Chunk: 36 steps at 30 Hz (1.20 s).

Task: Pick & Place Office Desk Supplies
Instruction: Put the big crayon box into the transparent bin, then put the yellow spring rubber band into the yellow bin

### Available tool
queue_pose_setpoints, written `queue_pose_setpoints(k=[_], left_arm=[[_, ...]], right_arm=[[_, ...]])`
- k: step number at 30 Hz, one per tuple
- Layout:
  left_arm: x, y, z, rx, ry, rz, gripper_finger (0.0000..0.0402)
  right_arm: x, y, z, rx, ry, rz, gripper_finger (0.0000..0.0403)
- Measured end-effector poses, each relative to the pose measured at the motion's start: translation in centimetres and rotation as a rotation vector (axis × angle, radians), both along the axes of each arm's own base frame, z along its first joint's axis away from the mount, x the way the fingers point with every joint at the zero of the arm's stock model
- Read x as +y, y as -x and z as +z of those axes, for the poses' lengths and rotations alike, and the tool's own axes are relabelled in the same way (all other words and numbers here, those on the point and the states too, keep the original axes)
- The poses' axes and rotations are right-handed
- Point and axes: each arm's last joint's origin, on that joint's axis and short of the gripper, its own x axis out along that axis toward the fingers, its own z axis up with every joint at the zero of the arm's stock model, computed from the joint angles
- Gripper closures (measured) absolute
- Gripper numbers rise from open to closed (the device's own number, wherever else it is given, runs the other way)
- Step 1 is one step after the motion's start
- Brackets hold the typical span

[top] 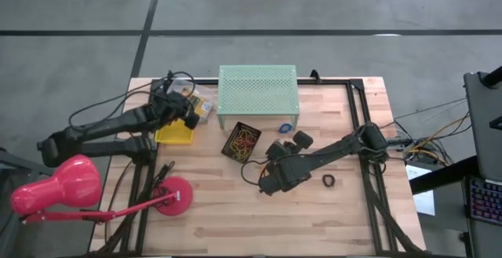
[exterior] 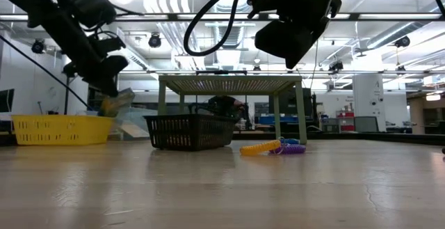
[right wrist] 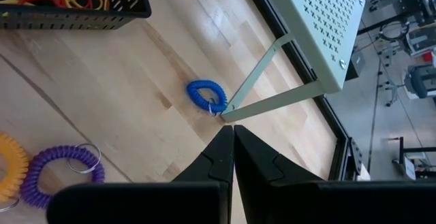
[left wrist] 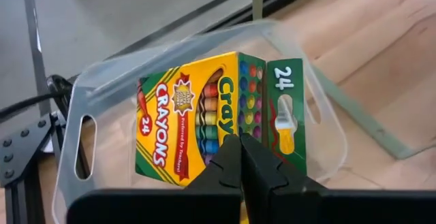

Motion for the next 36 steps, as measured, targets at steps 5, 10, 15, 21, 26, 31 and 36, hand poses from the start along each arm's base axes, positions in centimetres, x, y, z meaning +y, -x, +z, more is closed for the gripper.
queue_pose_setpoints(k=[5, 10, 15, 21, 26, 31, 36], left_arm=[[-0.03, 0.09, -0.44, 0.005, 0.003, 0.001, 0.0401], [-0.03, 0.10, -0.48, -0.001, 0.005, 0.008, 0.0391], [0.02, 0.10, -0.45, 0.001, -0.009, 0.019, 0.0373], [0.02, 0.11, -0.44, 0.001, -0.010, 0.020, 0.0356], [0.02, 0.11, -0.44, 0.000, -0.010, 0.021, 0.0333], [0.02, 0.11, -0.44, -0.015, -0.003, 0.034, 0.0305], [0.02, 0.11, -0.44, -0.015, -0.003, 0.034, 0.0299]], right_arm=[[0.00, 0.00, 0.00, -0.001, 0.000, -0.001, 0.0394], [0.00, -0.01, 0.00, 0.000, 0.000, 0.000, 0.0394], [0.00, -0.01, 0.00, -0.001, 0.000, 0.000, 0.0394], [-0.01, -0.02, -0.01, -0.001, -0.001, 0.000, 0.0394], [-0.01, -0.02, -0.01, -0.002, -0.001, 0.000, 0.0394], [-0.01, -0.02, -0.01, -0.001, -0.001, 0.000, 0.0394], [-0.01, -0.02, -0.01, -0.001, -0.001, 0.000, 0.0394]])
